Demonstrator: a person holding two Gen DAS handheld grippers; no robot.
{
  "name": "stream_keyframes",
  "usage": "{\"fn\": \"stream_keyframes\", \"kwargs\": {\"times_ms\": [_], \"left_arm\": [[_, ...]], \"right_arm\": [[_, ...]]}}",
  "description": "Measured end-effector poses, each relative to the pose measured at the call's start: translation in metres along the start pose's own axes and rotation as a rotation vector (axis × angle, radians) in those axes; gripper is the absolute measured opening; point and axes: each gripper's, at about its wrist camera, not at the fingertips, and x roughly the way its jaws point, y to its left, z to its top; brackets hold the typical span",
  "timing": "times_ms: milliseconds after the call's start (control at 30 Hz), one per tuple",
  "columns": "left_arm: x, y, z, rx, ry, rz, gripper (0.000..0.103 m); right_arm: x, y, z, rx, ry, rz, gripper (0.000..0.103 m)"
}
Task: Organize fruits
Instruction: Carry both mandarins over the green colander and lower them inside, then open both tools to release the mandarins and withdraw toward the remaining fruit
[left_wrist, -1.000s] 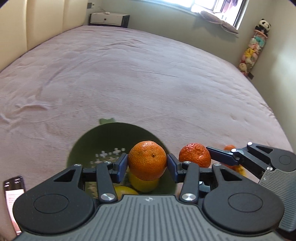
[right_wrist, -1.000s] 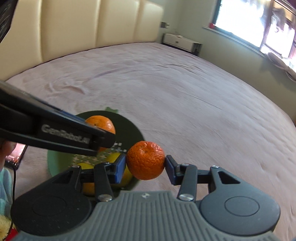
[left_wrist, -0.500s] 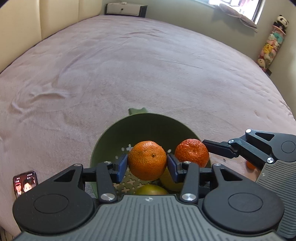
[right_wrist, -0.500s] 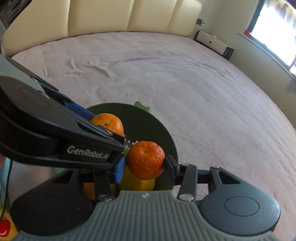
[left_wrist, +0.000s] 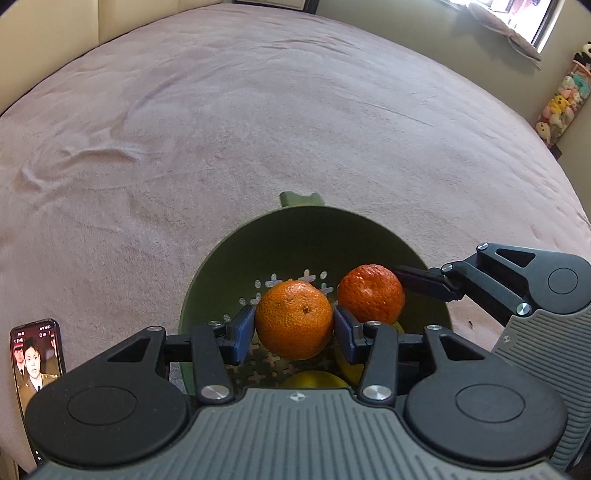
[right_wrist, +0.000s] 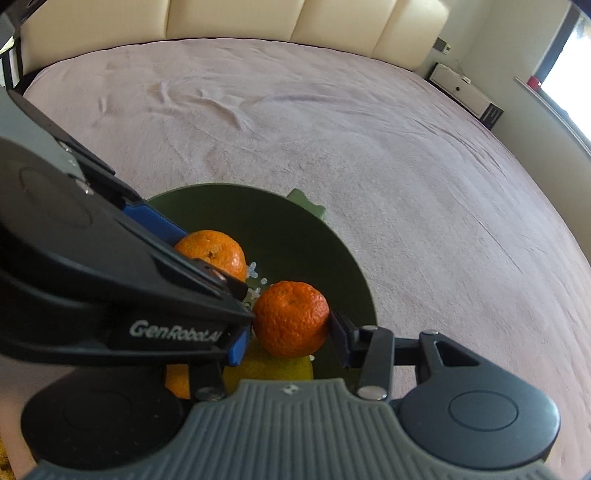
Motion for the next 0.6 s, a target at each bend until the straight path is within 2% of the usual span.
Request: {"fn": "stream_keyframes", "kwargs": {"times_ms": [367,600], "left_arm": [[0.02,0.02,0.001,-0.144,0.069,-0.005,0.053],[0.021,0.019,0.001,-0.129,0.073,0.012,0.053]], "right_arm": [[0.014,0.0,-0.002,-0.066,-0.004,0.032,0.044],[0.02,-0.001,-0.008,-0.082,0.019,0.059,0.044]]}}
